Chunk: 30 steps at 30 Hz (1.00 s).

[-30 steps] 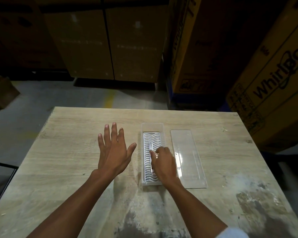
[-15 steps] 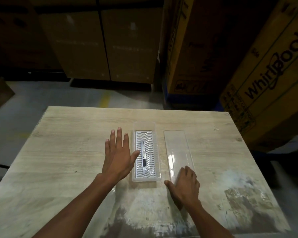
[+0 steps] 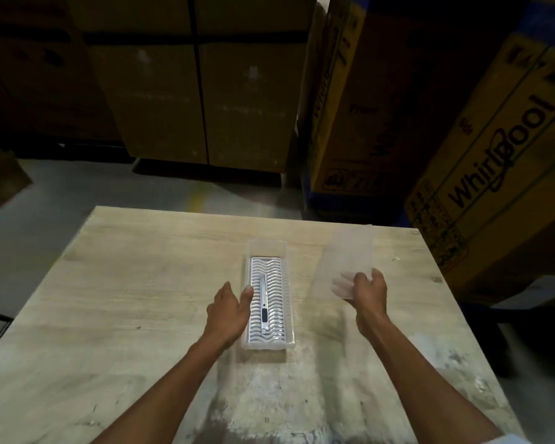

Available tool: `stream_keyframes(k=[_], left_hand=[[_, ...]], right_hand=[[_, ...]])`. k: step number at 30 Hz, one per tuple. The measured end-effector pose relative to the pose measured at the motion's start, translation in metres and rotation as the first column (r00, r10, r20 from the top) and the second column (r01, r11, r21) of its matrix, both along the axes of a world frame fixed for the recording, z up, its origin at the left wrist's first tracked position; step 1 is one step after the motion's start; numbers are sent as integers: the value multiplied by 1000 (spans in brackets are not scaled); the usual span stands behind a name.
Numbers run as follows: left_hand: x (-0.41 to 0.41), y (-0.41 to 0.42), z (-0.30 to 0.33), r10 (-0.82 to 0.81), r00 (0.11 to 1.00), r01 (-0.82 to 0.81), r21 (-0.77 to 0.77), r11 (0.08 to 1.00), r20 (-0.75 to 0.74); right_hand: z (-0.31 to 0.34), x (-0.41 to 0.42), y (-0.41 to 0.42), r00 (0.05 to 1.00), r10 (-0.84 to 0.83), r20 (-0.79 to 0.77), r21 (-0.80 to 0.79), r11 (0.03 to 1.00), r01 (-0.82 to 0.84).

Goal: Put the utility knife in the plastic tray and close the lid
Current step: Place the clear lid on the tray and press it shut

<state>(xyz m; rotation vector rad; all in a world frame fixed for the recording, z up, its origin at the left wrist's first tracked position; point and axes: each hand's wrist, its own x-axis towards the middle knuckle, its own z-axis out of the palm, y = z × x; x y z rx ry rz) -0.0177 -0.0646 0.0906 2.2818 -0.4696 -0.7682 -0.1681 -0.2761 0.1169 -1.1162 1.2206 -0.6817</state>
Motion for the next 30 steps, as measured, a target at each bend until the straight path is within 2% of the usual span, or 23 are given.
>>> stream_keyframes(k=[2, 4, 7, 9, 12, 19, 30], left_hand=[[-3, -2, 4, 104, 975, -119, -65, 991, -199], [-7, -4, 15, 160, 904, -210, -85, 974, -396], [-13, -6, 28, 176, 759, -326, -132, 936, -626], [-15, -6, 30, 164, 704, -355, -143, 924, -691], [-12, -5, 17, 177, 669, -389, -138, 911, -722], [-13, -8, 11, 187, 674, -402, -142, 905, -715], [-14, -10, 4, 177, 714, -370, -151, 917, -677]], right_hand=[[8, 17, 4, 979, 7, 206, 173, 984, -43], [15, 31, 22, 950, 36, 310, 276, 953, -126], [17, 46, 47, 942, 64, 329, 331, 927, -179], [10, 52, 56, 949, 131, 286, 319, 921, -223], [2, 54, 63, 947, 217, 238, 296, 912, -283], [-6, 40, 75, 940, 315, 130, 260, 904, -339], [-7, 47, 89, 925, 352, 145, 267, 886, -380]])
